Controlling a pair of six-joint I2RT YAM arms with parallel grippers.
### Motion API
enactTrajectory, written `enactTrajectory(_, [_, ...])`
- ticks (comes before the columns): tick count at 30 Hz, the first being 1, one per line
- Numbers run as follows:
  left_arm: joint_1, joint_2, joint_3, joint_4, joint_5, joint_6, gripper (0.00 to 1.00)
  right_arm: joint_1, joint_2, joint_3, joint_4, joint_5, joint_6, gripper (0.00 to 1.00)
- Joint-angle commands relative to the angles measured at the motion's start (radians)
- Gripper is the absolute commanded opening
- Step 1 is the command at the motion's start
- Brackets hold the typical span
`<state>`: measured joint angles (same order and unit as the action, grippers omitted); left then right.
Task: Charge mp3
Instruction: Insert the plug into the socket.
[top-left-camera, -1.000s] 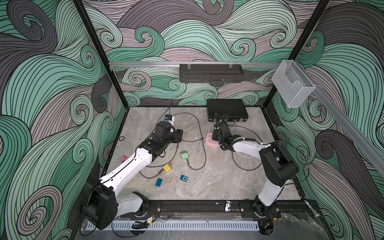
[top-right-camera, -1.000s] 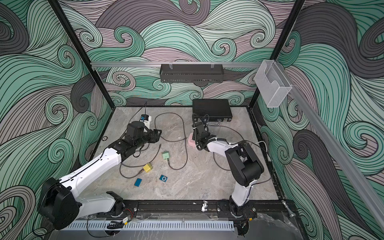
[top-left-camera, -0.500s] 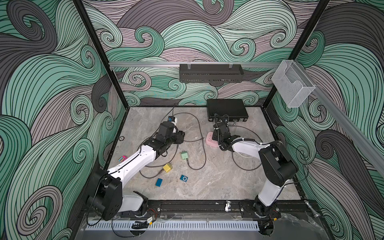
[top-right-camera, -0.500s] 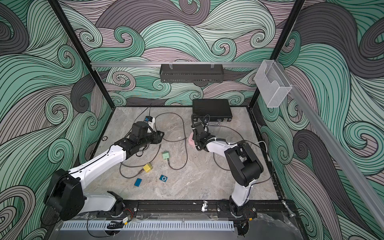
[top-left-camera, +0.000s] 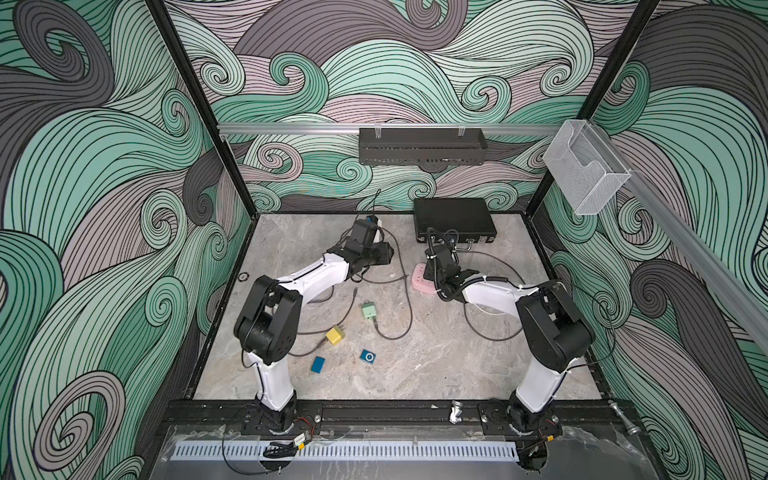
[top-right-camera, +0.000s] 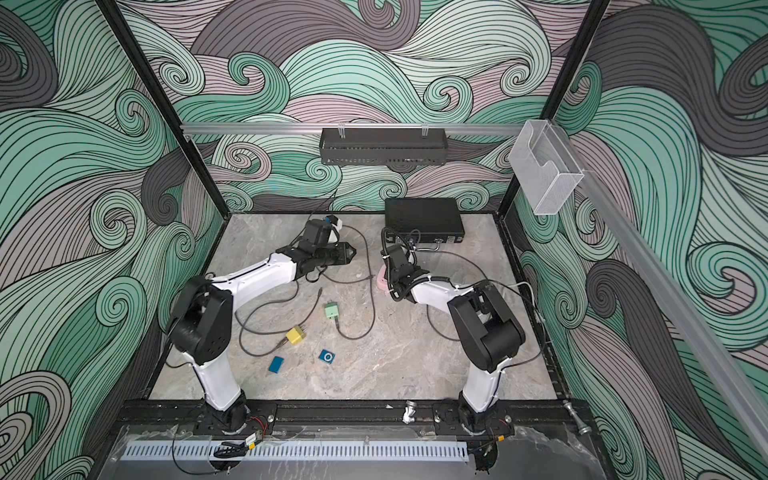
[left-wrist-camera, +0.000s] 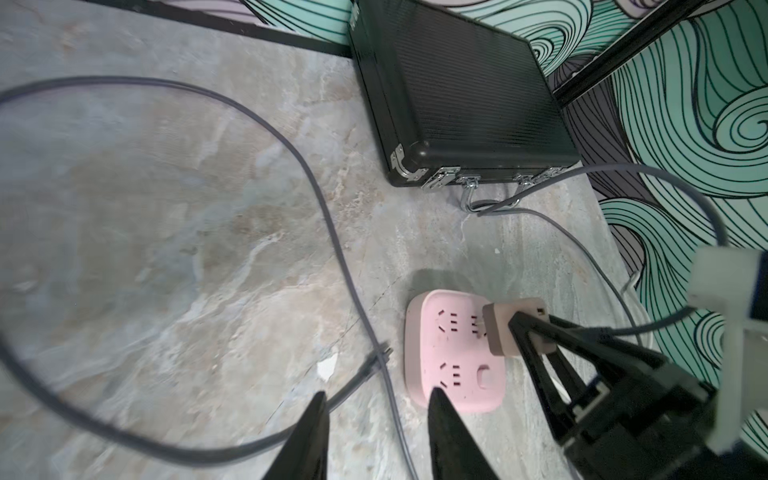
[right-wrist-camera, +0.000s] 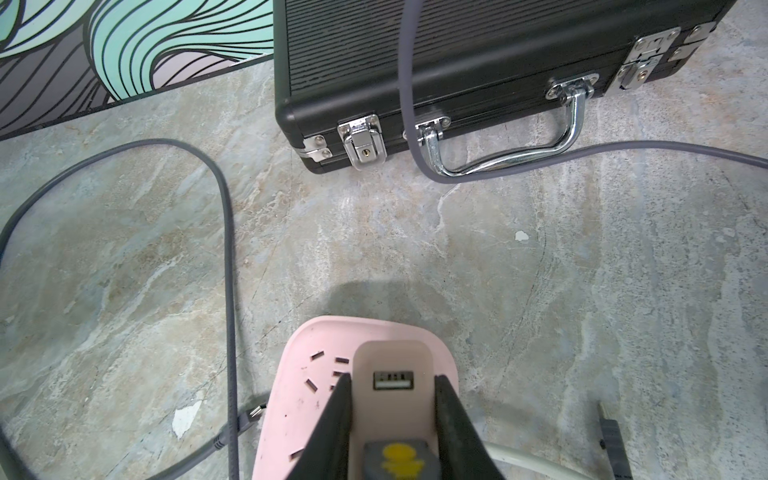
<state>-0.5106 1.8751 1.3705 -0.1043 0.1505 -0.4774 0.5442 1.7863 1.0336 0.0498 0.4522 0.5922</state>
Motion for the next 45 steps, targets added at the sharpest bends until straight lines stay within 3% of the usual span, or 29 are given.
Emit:
enactTrajectory(1, [-0.019,0.116,0.129,-0.032,0.08,-0.065,0.37,0.003,0.027,0.002,-0.014,0.014,0.03,0.0])
enactTrajectory(8, [-0.048,0.358,0.414,-0.097,0.161,-0.111,0.37,0.002,0.033,-0.001,-0.001,0.011,0.039,0.0])
enactTrajectory(14, [-0.055,0.46,0.488,-0.083,0.223,-0.14,0.37,0.002,0.038,-0.008,-0.003,0.011,0.039,0.0])
enactTrajectory(27, [-0.087,0.561,0.52,-0.076,0.276,-0.164,0.37,0.003,0.034,-0.019,-0.022,0.026,0.02,0.0])
enactTrajectory(45, [-0.105,0.482,0.382,-0.12,0.182,-0.132,0.29,0.003,-0.012,-0.059,-0.051,0.074,-0.049,0.0])
